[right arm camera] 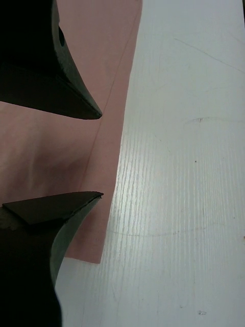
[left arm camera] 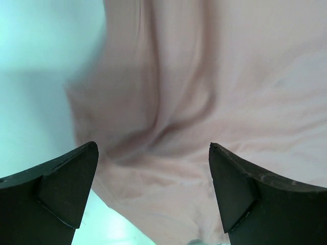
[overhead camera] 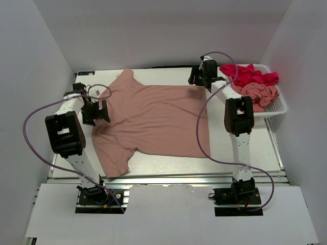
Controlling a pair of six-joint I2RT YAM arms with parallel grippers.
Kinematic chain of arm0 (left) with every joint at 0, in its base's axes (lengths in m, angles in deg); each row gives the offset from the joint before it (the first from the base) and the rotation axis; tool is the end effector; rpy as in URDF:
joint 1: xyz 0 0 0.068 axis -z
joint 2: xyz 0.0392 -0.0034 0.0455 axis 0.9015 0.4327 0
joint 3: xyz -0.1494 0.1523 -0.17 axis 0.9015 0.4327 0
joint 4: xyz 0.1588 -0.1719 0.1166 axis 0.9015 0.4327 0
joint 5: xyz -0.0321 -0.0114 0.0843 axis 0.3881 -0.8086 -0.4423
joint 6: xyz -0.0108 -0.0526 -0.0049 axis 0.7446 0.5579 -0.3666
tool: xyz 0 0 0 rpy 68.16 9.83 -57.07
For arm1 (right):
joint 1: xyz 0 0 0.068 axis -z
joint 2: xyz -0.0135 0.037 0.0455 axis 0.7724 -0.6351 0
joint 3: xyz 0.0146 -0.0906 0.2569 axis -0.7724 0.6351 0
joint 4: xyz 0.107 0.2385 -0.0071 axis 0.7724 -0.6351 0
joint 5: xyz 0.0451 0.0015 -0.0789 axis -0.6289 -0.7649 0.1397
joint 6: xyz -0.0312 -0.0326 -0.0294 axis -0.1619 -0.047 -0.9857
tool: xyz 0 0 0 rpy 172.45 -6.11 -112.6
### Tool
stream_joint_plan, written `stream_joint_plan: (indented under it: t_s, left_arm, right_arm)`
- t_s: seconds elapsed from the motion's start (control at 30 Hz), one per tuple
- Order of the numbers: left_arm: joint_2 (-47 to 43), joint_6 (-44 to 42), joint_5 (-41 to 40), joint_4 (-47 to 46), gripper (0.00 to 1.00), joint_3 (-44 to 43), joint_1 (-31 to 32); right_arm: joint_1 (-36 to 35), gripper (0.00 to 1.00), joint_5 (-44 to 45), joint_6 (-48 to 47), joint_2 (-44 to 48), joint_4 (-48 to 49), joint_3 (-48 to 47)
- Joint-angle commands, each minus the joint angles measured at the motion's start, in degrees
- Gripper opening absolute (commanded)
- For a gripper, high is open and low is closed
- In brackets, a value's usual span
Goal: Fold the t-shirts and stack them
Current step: Flatten out the tshirt
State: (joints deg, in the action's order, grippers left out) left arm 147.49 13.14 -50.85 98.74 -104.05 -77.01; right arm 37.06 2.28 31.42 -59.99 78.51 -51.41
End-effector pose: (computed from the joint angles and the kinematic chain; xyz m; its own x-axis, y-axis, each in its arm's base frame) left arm 0.3565 0.0705 0.1901 -0.9658 -0.1362 -0.2206 -0.0824 0.9681 -0.2368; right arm 0.5411 0.1321 0.1984 -0.5140 0.1355 -0.8470 -0.1563 0.9561 0.2478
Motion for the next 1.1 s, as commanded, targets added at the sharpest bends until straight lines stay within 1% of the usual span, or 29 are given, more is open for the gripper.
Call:
stream_joint_plan:
  t_s: [0.0, 0.03, 0.1, 0.2, 0.43, 0.63, 0.83, 0.9, 1.07]
  left_arm:
    - [2.1, -1.6, 2.2, 2.6, 0.98, -10.8, -0.3]
    - [3.1, -1.8, 3.1, 4.4, 0.98, -13.5, -0.3]
    - [5.0, -1.3, 5.5, 4.8, 0.98, -19.4, -0.3]
    - [6.5, 0.0, 8.0, 2.1, 0.98, -23.2, -0.3]
    - [11.8, 0.5, 9.5, -4.7, 0.98, -24.7, 0.4]
    - [17.9, 1.1, 8.0, -13.2, 0.98, -24.3, 1.6]
    - [22.2, 1.4, 6.4, -19.6, 0.98, -25.7, 1.7]
    - [23.3, 1.9, 6.5, -20.5, 0.98, -26.8, 1.7]
    - [24.3, 2.3, 7.0, -21.4, 0.98, -29.7, 1.8]
  right_arm:
    - [0.2, 0.64, -1.5, -0.2, -1.9, 0.5, -3.9]
    - [0.2, 0.64, -1.3, -0.4, -2.4, 0.1, -4.5]
    - [0.6, 0.64, -0.5, -0.9, -3.8, -0.6, -6.3]
    - [1.6, 0.64, 0.3, -0.6, -4.7, -1.5, -7.0]
    - [3.1, 0.64, 0.6, -1.1, -5.2, -3.1, -8.4]
    - [3.1, 0.64, 1.2, -1.8, -5.1, -3.5, -8.3]
    - [3.1, 0.65, 4.8, -3.3, -5.6, -5.3, -9.4]
    - [3.2, 0.65, 5.9, -3.3, -6.4, -6.2, -10.9]
    - [3.8, 0.65, 8.6, -2.2, -8.3, -12.0, -15.8]
